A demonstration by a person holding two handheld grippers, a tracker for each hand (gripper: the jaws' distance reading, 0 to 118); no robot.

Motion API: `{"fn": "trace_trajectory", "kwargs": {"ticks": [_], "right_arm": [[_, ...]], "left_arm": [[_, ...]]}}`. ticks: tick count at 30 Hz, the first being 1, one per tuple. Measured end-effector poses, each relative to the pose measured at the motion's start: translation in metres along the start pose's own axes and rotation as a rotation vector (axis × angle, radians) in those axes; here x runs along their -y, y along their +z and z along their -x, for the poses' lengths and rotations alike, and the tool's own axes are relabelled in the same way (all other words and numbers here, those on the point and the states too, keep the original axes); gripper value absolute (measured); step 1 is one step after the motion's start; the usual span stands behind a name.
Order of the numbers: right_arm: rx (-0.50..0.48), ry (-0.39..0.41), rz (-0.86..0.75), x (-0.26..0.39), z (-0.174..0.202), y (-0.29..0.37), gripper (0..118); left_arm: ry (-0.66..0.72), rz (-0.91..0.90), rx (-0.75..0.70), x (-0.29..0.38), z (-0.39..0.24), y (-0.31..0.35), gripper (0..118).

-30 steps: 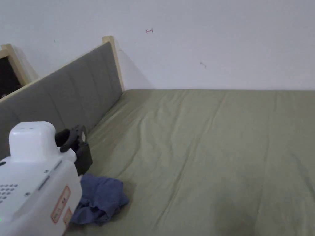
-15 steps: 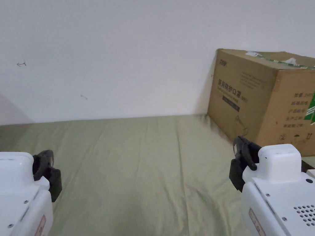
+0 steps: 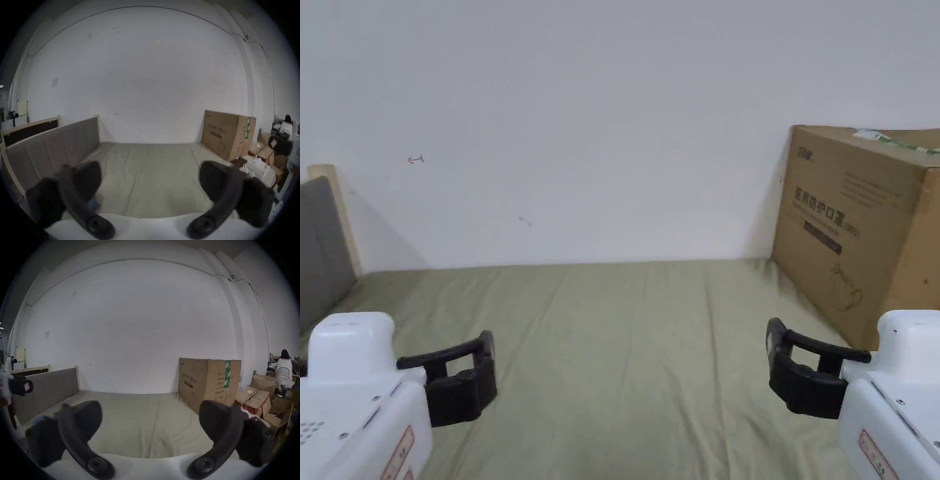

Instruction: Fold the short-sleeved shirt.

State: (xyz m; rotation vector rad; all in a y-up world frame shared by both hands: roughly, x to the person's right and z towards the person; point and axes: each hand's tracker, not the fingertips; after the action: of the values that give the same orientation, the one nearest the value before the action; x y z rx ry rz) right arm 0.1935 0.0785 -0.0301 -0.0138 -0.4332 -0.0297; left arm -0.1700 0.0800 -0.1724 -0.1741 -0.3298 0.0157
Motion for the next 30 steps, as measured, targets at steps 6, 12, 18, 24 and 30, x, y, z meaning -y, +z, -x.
{"fn": "trace_trajectory", "kwargs": {"ticks": [6,12,18,24,30], "right_arm": [[-0.063,0.050,-0.054,-0.014,0.011,0.006,118],[-0.040,0.026,-0.076,-0.028,0.010,0.011,118],[-0.017,0.131,-0.022,-0.034,0.015,0.003,118],[-0.090,0.171,0.001,-0.031,0.022,0.001,118],[-0.113,0.132,0.020,-0.033,0.023,0.002,118]], "left_arm": [[-0.029,-0.081,-0.087,-0.012,0.012,-0.005,118],[-0.067,-0.082,-0.093,-0.010,0.012,-0.002,118],[-0.123,-0.087,-0.113,-0.012,0.008,-0.003,118],[-0.101,-0.105,-0.090,-0.017,0.009,0.002,118],[-0.123,-0.120,-0.098,-0.020,0.004,0.003,118]]}}
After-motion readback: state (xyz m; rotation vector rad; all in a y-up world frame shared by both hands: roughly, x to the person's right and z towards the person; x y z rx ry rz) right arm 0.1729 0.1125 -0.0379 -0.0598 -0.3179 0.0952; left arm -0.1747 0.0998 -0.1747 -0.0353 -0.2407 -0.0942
